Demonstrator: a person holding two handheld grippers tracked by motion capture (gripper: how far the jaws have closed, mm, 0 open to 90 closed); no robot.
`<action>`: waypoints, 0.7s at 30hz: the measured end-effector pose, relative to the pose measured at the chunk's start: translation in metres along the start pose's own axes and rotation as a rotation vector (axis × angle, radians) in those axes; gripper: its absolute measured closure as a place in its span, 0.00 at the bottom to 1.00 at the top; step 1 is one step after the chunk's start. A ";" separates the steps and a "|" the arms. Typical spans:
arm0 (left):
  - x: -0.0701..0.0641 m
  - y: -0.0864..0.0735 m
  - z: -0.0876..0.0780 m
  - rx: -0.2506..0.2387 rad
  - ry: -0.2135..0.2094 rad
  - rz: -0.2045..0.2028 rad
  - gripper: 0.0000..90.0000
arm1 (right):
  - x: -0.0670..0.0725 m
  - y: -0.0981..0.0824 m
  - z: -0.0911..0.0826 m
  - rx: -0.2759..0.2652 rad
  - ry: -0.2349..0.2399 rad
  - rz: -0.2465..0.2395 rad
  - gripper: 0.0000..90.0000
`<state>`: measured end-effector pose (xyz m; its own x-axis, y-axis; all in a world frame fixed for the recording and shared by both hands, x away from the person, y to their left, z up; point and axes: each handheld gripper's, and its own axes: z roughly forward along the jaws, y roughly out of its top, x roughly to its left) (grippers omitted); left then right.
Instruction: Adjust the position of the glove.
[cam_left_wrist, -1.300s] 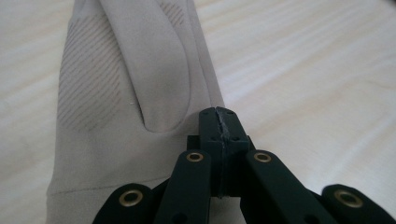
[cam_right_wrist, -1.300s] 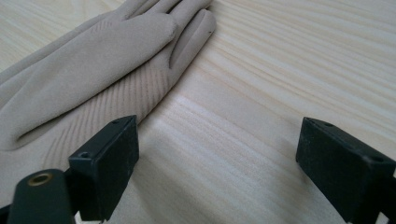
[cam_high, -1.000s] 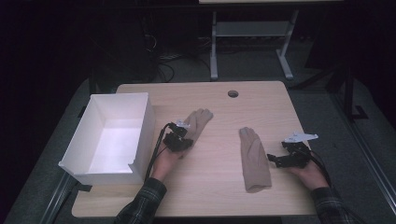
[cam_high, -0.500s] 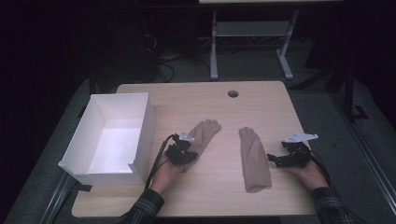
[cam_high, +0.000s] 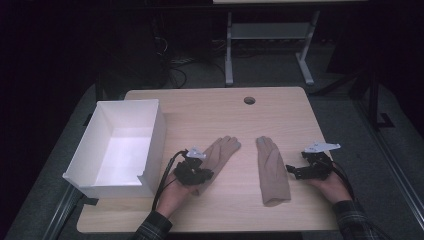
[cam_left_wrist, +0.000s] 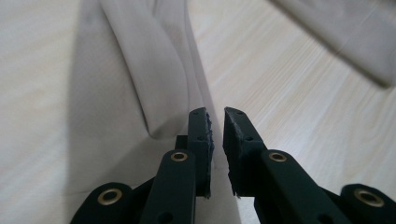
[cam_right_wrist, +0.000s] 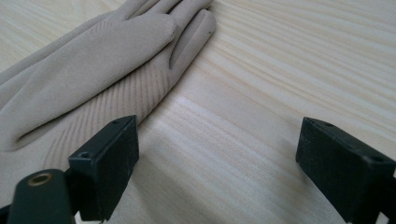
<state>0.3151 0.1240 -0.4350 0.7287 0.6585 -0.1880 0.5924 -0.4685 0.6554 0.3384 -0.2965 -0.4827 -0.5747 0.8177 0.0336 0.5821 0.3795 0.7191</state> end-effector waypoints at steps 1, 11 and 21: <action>0.000 0.002 -0.003 -0.010 0.009 0.004 0.89 | 0.000 0.000 0.000 0.000 0.000 0.000 0.14; 0.041 0.016 0.004 -0.042 0.144 -0.037 0.86 | 0.000 0.000 0.000 -0.001 0.002 -0.001 0.14; 0.062 0.013 0.018 -0.021 0.152 -0.091 0.77 | 0.000 0.000 0.000 -0.001 0.002 -0.001 0.14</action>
<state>0.3743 0.1485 -0.4515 0.6113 0.7796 -0.1358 0.6452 -0.3917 0.6559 0.3387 -0.2961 -0.4827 -0.5762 0.8166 0.0345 0.5809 0.3794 0.7201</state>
